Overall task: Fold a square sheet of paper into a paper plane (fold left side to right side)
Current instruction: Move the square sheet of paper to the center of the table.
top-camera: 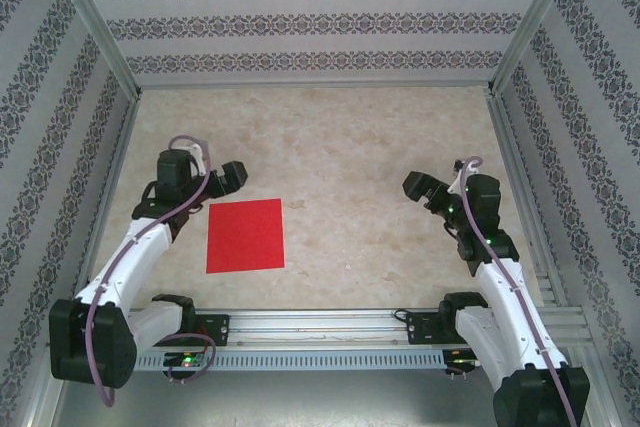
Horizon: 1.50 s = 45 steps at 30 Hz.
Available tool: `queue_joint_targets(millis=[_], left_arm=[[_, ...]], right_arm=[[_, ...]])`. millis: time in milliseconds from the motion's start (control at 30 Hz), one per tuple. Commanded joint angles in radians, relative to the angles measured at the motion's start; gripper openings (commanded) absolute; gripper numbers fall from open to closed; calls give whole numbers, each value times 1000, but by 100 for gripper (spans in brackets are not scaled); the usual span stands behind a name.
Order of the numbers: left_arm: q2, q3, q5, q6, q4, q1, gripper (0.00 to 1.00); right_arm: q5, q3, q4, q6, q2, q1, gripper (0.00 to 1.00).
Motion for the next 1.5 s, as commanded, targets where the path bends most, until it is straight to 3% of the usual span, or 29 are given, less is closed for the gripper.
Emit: queue_joint_targets(millis=[0,267,767,1467], left_arm=[[54,25,67,-27,-225,-72,100],[210,6,60,-65,-227,-216,100],[375,-45,94,-169,-34,-261,100],[632,127,34,-371,215,-458,100]], right_arm=[[-70,-18,-82,70,-6,24,98],[-17,-11,-126,56,0,57,98],[32,6,-172,38,-9,64,98],[53,22,-237,7,-11,65,98]])
